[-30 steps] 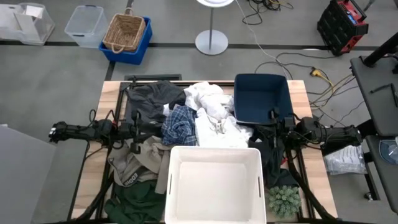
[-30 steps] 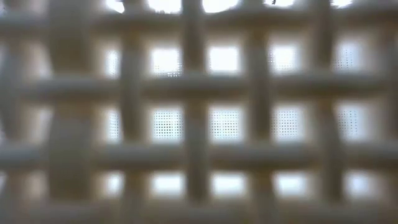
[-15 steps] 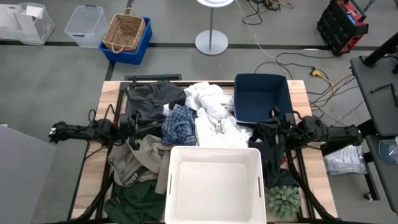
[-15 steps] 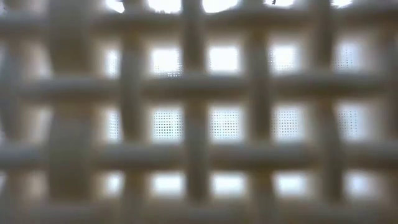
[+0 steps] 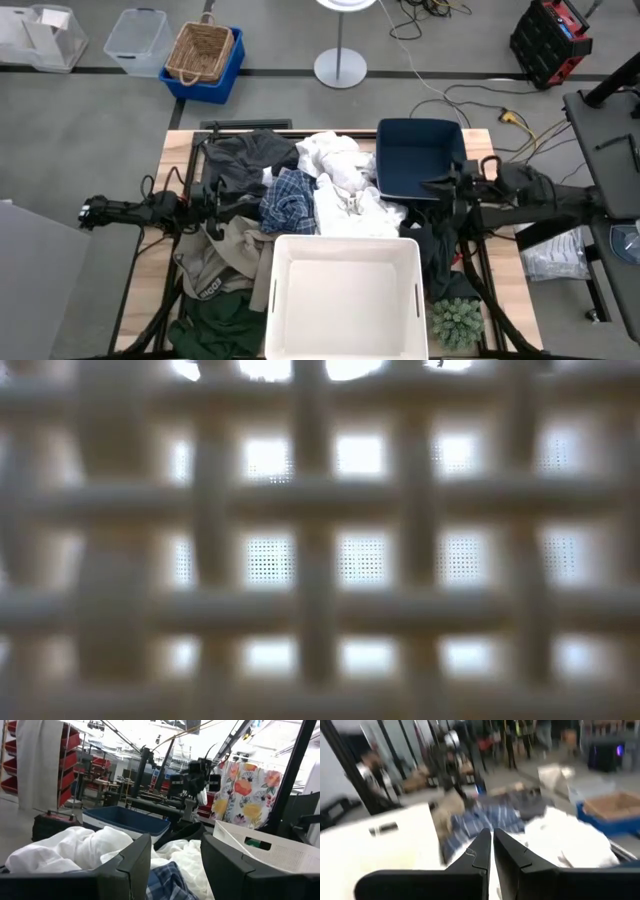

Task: Sort clothes
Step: Adjust the clothes

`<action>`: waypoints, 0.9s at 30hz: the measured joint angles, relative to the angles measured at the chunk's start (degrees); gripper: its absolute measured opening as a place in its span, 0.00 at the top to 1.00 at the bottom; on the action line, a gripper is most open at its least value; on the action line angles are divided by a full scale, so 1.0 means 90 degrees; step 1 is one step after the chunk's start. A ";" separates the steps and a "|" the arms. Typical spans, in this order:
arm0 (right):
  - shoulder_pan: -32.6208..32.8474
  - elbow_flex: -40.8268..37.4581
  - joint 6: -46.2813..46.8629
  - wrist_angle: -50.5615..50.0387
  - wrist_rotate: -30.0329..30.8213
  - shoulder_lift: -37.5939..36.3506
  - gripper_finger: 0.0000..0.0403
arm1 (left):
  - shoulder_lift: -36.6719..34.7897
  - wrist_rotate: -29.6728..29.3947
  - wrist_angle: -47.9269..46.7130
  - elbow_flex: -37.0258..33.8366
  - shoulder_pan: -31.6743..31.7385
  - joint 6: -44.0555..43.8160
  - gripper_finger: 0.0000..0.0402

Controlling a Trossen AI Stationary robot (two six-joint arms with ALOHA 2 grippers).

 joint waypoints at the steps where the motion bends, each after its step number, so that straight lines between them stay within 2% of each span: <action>1: 0.0002 0.0267 0.0015 -0.0399 -0.0006 0.0212 0.97 | 0.0000 0.0000 -0.0024 0.0000 0.0000 -0.0008 0.62; 7: 0.0002 0.1651 0.0280 -0.3158 -0.0751 0.1274 0.97 | 0.0000 0.0005 -0.0128 0.0000 0.0000 -0.0014 0.62; 14: -0.0001 0.2558 0.2464 -0.5512 0.0027 0.1977 0.97 | 0.0000 -0.0012 -0.0106 0.0000 0.0000 -0.0012 0.62; 19: -0.0001 0.2914 0.3759 -0.6533 0.0009 0.2221 0.97 | 0.0000 -0.0413 -0.0014 0.0000 0.0000 -0.0011 0.62; 23: 0.0000 0.2982 0.3651 -0.6674 0.0000 0.2238 0.97 | 0.0000 -0.0675 0.0159 0.0000 0.0000 0.0005 0.62; 27: 0.0000 0.2982 0.3238 -0.6668 0.0047 0.2240 0.97 | -0.0002 -0.0574 0.0429 0.0000 0.0000 0.0179 0.62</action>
